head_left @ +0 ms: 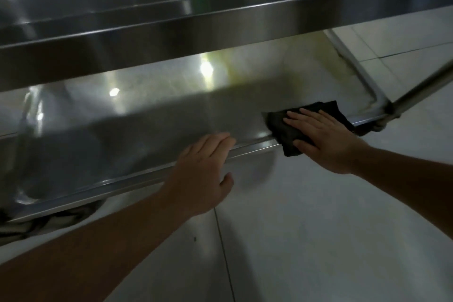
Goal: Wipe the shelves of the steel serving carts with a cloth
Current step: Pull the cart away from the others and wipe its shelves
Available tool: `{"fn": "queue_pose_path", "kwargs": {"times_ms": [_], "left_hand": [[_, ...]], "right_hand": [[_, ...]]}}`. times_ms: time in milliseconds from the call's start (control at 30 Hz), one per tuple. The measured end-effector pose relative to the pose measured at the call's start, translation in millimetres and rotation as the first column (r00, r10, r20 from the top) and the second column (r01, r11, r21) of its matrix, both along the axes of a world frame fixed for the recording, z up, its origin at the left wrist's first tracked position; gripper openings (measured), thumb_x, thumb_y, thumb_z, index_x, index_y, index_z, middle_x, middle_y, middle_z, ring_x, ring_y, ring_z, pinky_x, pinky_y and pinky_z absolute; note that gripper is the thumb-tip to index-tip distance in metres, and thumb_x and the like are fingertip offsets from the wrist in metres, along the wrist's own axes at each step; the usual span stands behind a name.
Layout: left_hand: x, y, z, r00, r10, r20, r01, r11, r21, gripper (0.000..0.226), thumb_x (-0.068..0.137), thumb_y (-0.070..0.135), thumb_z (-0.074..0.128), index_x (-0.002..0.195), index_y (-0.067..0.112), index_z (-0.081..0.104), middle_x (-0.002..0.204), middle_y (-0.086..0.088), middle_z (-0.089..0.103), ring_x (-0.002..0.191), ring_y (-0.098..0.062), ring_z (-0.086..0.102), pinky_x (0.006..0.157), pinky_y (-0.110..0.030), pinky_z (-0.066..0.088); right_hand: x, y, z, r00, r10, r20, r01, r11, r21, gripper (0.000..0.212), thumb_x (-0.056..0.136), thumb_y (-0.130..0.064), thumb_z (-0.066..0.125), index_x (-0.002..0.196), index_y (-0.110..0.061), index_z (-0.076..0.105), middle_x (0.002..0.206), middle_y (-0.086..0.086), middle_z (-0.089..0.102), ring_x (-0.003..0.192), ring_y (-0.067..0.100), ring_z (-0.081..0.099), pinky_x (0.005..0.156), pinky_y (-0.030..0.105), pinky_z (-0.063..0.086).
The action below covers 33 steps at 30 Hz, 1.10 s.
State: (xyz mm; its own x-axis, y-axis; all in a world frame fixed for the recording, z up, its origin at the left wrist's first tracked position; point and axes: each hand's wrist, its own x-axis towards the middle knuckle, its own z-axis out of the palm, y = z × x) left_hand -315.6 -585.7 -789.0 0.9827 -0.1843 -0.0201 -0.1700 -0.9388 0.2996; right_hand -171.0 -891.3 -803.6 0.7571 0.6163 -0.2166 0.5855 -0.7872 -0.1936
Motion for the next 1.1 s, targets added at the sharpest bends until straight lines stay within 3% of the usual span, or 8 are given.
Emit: {"fn": "queue_pose_path", "kwargs": {"times_ms": [167, 267, 433, 733, 933, 1100], "left_hand": [[29.1, -58.4, -20.2, 0.995, -0.101, 0.0, 0.101, 0.994, 0.032, 0.09, 0.084, 0.048, 0.054, 0.164, 0.014, 0.032, 0.172, -0.003, 0.028, 0.16, -0.021, 0.023, 0.127, -0.035, 0.016], [38.3, -75.8, -29.4, 0.993, -0.117, -0.005, 0.117, 0.989, 0.085, 0.094, 0.085, 0.051, 0.052, 0.166, 0.012, 0.026, 0.174, -0.005, 0.021, 0.162, -0.022, 0.016, 0.13, -0.042, 0.019], [39.0, -72.9, -42.0, 0.997, -0.074, 0.006, 0.072, 0.989, 0.128, 0.097, 0.083, 0.053, 0.053, 0.165, 0.007, 0.028, 0.173, -0.01, 0.022, 0.161, -0.024, 0.019, 0.129, -0.043, 0.021], [44.1, -74.7, -44.1, 0.996, -0.08, -0.037, 0.086, 0.979, 0.183, 0.102, 0.085, 0.062, 0.044, 0.169, 0.016, 0.009, 0.177, -0.001, 0.002, 0.163, -0.015, -0.002, 0.131, -0.036, 0.005], [54.8, -78.8, -40.1, 0.996, -0.066, -0.061, 0.074, 0.986, 0.149, 0.103, 0.084, 0.063, 0.048, 0.169, 0.018, 0.01, 0.177, 0.001, 0.001, 0.163, -0.014, -0.005, 0.131, -0.037, 0.009], [48.9, -75.4, -40.5, 0.996, -0.072, -0.055, 0.082, 0.979, 0.186, 0.108, 0.08, 0.061, 0.058, 0.168, 0.014, 0.016, 0.177, -0.003, 0.01, 0.163, -0.018, 0.006, 0.129, -0.036, 0.01]], "right_hand": [[17.0, -35.1, -1.8, 0.993, -0.113, 0.018, 0.113, 0.994, 0.013, 0.074, 0.098, -0.065, 0.016, 0.164, -0.033, 0.024, 0.17, -0.011, 0.021, 0.158, 0.01, 0.01, 0.129, 0.042, 0.005], [27.0, -53.8, -4.2, 0.981, -0.192, 0.038, 0.191, 0.981, 0.012, 0.07, 0.1, -0.063, 0.015, 0.164, -0.034, 0.022, 0.171, -0.012, 0.018, 0.159, 0.009, 0.006, 0.129, 0.041, 0.003], [41.8, -73.0, -8.6, 0.899, -0.434, 0.055, 0.434, 0.901, 0.013, 0.061, 0.109, -0.053, 0.018, 0.166, -0.031, 0.016, 0.173, -0.009, 0.011, 0.16, 0.014, 0.002, 0.127, 0.042, -0.002], [115.9, -53.2, -7.8, 0.753, -0.657, 0.037, 0.657, 0.754, 0.001, 0.065, 0.107, -0.052, 0.018, 0.167, -0.027, 0.009, 0.175, -0.004, 0.002, 0.16, 0.022, -0.005, 0.128, 0.048, -0.005], [162.8, -27.5, -4.0, 0.798, -0.601, 0.043, 0.598, 0.799, 0.055, 0.066, 0.106, -0.05, 0.021, 0.166, -0.023, 0.014, 0.175, -0.002, 0.006, 0.16, 0.022, -0.003, 0.128, 0.046, -0.006], [99.8, 18.9, -5.9, 0.92, -0.389, 0.045, 0.383, 0.918, 0.104, 0.064, 0.108, -0.052, 0.028, 0.166, -0.026, 0.019, 0.174, -0.005, 0.012, 0.16, 0.019, 0.006, 0.128, 0.043, -0.001]]}}
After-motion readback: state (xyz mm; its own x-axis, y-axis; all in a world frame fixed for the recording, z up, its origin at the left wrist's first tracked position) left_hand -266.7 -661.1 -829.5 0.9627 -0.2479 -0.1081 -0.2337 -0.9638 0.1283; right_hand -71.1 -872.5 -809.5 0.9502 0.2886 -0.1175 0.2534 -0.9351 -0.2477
